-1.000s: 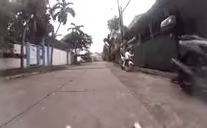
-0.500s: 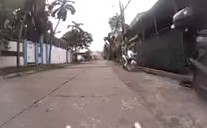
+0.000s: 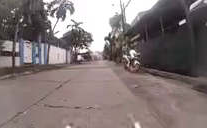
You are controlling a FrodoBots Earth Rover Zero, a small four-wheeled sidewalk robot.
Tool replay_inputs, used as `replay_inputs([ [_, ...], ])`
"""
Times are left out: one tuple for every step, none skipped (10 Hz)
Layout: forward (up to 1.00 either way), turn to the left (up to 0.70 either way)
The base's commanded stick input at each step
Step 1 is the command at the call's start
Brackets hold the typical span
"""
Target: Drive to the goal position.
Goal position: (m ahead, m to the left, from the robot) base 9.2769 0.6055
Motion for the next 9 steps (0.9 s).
replay_inputs([
  [0.7, 0.0],
  [0.7, 0.0],
  [0.7, 0.0],
  [0.7, 0.0],
  [0.7, 0.0],
  [0.7, 0.0],
  [0.7, 0.0],
  [0.7, 0.0],
  [0.7, 0.0],
])
